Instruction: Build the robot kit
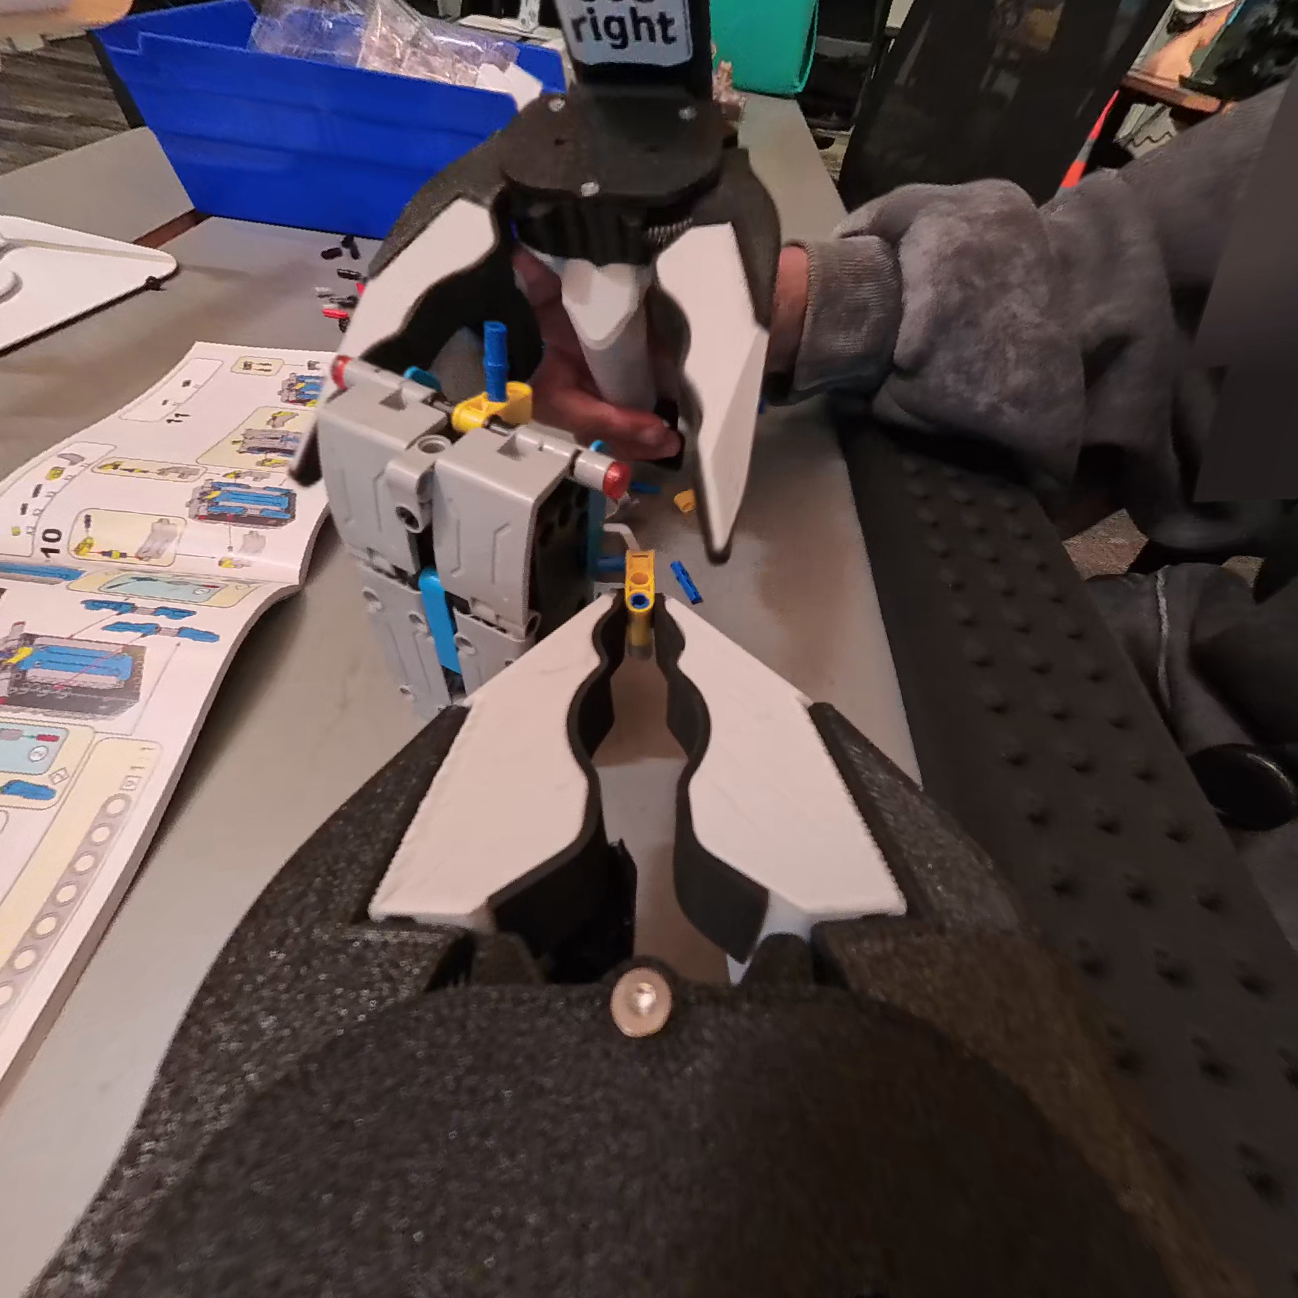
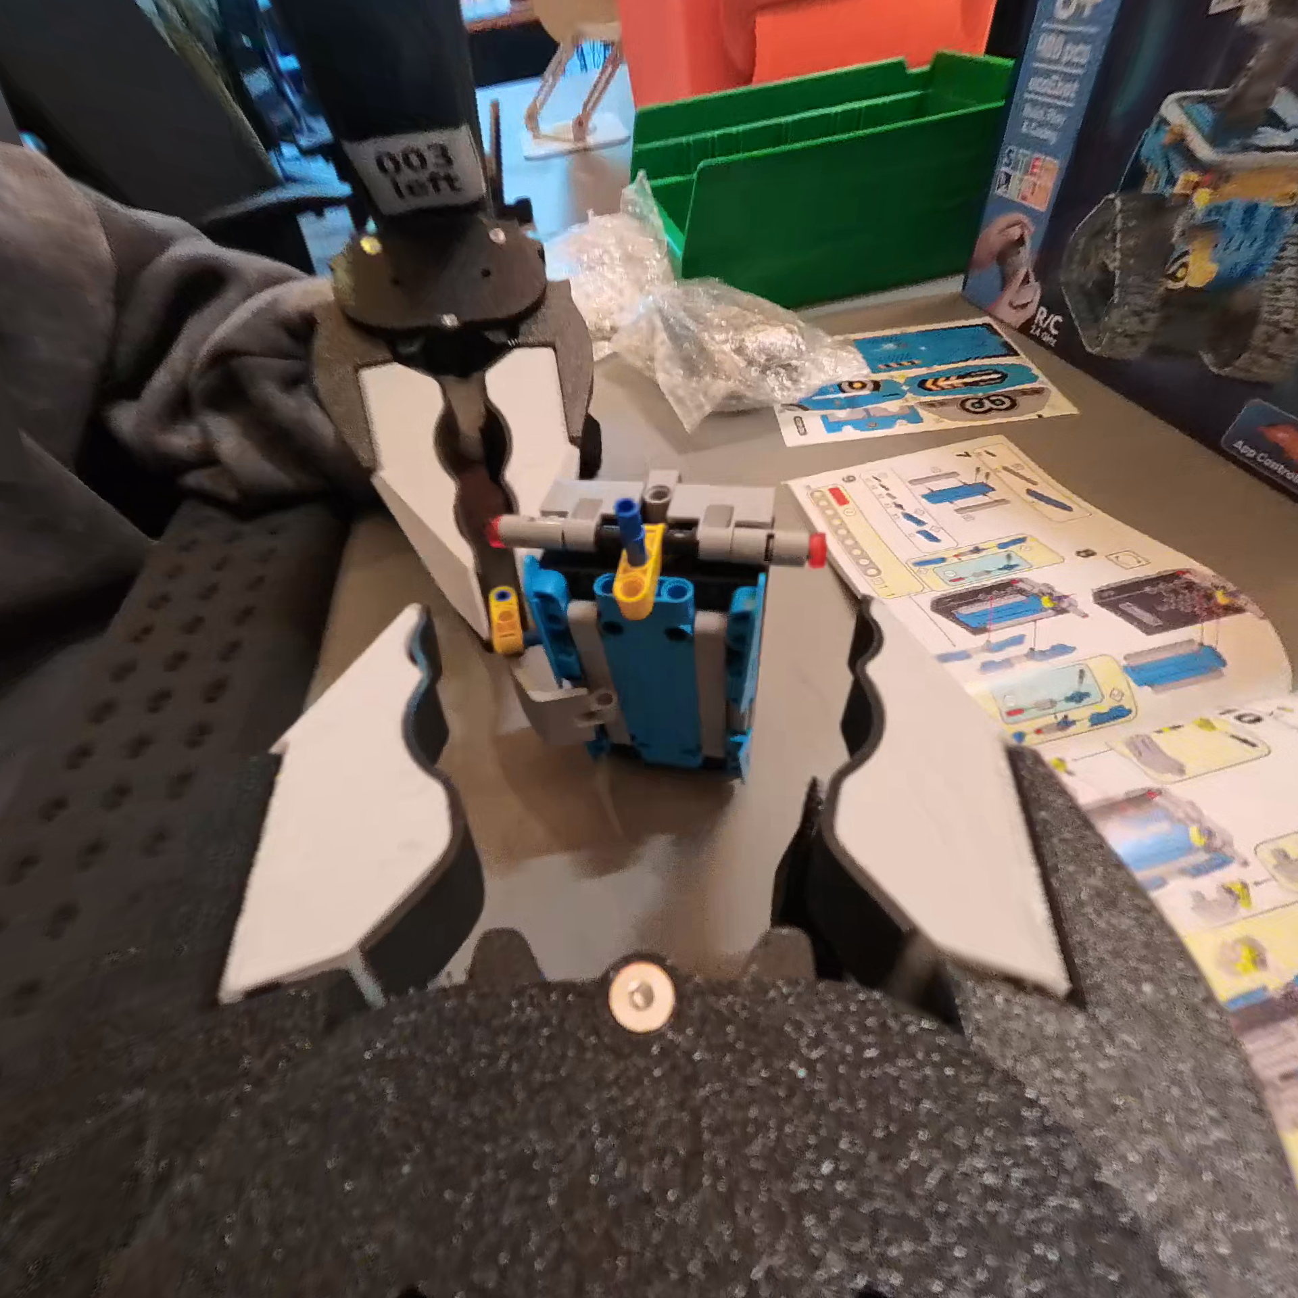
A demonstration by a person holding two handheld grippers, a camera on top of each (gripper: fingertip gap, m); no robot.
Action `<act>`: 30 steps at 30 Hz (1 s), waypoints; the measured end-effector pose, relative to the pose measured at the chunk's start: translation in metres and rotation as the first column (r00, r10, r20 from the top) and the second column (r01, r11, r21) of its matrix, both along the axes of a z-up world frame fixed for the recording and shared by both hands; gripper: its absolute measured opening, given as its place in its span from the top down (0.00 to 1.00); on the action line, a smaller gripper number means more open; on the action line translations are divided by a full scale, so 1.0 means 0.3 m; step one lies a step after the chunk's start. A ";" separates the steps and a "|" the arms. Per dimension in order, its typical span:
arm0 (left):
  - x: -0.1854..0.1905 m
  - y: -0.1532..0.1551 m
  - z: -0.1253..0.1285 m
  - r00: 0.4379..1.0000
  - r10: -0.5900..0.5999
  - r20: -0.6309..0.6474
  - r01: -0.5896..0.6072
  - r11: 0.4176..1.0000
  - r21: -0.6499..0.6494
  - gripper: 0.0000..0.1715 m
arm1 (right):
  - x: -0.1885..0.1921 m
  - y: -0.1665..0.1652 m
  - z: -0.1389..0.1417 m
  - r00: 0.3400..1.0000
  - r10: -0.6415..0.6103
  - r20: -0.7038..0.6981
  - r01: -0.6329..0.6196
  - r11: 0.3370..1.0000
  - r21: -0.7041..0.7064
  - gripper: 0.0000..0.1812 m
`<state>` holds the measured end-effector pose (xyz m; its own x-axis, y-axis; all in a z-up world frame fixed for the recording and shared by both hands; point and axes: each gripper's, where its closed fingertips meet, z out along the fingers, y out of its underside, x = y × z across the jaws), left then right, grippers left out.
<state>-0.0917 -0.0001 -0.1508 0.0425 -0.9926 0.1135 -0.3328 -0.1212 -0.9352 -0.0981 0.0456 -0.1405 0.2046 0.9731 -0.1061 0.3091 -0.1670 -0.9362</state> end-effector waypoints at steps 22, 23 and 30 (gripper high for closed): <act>-0.058 -0.010 -0.010 0.996 -0.089 -0.024 0.089 0.996 -0.001 0.96 | -0.047 -0.030 -0.045 0.992 0.117 0.044 -0.116 0.993 -0.039 0.56; -0.058 -0.013 -0.009 0.995 -0.094 -0.028 0.094 0.995 0.020 0.96 | -0.047 -0.035 -0.045 0.991 0.123 0.044 -0.121 0.992 -0.043 0.56; -0.077 -0.039 -0.009 0.990 -0.137 -0.043 0.139 0.990 0.038 0.96 | -0.048 -0.060 -0.043 0.986 0.164 0.026 -0.162 0.985 -0.062 0.59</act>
<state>-0.1147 -0.0117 -0.1536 -0.0913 -0.9931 0.0740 -0.3813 -0.0338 -0.9238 -0.1126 0.0276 -0.1532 0.0481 0.9858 -0.1610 0.3652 -0.1673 -0.9157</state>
